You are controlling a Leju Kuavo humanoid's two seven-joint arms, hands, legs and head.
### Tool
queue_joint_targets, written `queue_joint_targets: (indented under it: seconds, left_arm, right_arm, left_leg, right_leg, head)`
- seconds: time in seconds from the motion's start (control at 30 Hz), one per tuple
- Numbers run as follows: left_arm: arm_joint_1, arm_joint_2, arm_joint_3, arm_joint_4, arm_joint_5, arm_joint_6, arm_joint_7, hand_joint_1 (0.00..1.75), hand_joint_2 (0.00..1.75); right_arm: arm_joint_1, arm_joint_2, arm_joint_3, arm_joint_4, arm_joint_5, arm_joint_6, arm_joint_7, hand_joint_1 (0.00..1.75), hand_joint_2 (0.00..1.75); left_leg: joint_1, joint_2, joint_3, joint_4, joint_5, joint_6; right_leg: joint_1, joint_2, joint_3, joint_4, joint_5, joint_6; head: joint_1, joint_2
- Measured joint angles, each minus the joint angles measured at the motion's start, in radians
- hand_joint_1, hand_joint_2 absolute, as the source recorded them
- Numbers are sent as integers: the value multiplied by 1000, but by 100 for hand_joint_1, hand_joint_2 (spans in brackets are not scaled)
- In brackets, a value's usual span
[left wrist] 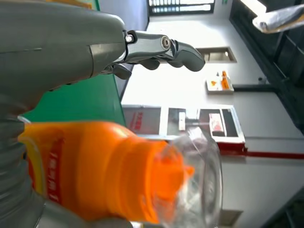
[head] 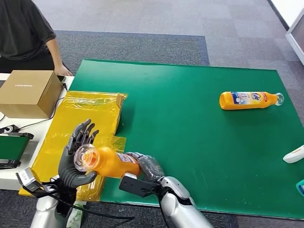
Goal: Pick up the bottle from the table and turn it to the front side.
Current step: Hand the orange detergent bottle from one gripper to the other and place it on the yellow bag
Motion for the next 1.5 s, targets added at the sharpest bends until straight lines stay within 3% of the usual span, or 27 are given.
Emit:
queue_joint_targets:
  seconds: [0.37,0.77,0.9,0.93,1.03,1.07,1.2,1.3,1.33,1.43,1.47,1.5]
  left_arm:
    - [-29,41,-70,75,4,-54,0,0,175]
    - [-49,76,-94,130,4,-46,-2,2,175]
    - [-55,85,-108,172,-10,-11,-3,37,175]
    - [-56,87,-112,186,-16,4,-3,56,175]
    - [-55,91,-123,210,-40,68,-4,147,175]
    - [-55,92,-126,213,-48,93,-6,165,175]
    - [-55,89,-132,213,-84,194,-10,171,175]
    - [-55,75,-129,201,-114,258,-11,168,175]
    - [-54,69,-126,195,-121,272,-11,167,175]
    - [-53,47,-111,180,-139,294,-11,164,175]
    - [-52,40,-104,177,-146,296,-11,162,175]
    - [-52,33,-97,173,-152,300,-10,162,175]
  right_arm:
    - [-79,35,-12,63,8,17,14,175,175]
    - [-91,42,-7,79,-1,17,24,175,175]
    - [-94,44,7,72,-5,18,27,175,175]
    - [-94,44,12,66,-4,20,28,175,175]
    - [-93,45,23,42,5,25,32,175,175]
    - [-92,45,25,34,9,26,36,174,175]
    - [-86,43,24,6,24,28,58,154,175]
    - [-80,38,19,-17,37,28,69,150,175]
    - [-76,37,17,-26,41,28,72,132,175]
    - [-66,31,13,-52,51,28,74,23,175]
    - [-63,30,12,-59,55,28,74,4,175]
    - [-61,29,10,-66,58,28,74,0,175]
  left_leg:
    - [0,0,0,0,0,0]
    - [0,0,0,0,0,0]
    - [0,0,0,0,0,0]
    - [0,0,0,0,0,0]
    - [0,0,0,0,0,0]
    - [0,0,0,0,0,0]
    - [0,0,0,0,0,0]
    - [0,0,0,0,0,0]
    - [0,0,0,0,0,0]
    - [0,0,0,0,0,0]
    - [0,0,0,0,0,0]
    - [0,0,0,0,0,0]
  right_leg:
    - [0,0,0,0,0,0]
    - [0,0,1,0,0,0]
    - [0,0,1,0,0,0]
    - [0,0,0,0,0,0]
    - [0,0,0,0,0,0]
    - [0,0,0,0,0,0]
    - [0,0,0,0,0,0]
    - [0,0,0,0,0,0]
    - [0,0,0,0,0,0]
    - [0,0,0,0,0,0]
    - [0,0,0,0,0,0]
    - [0,0,0,0,0,0]
  head:
    - [0,0]
    - [0,0]
    - [0,0]
    - [0,0]
    - [0,0]
    - [0,0]
    - [0,0]
    - [0,0]
    - [0,0]
    - [0,0]
    - [0,0]
    - [0,0]
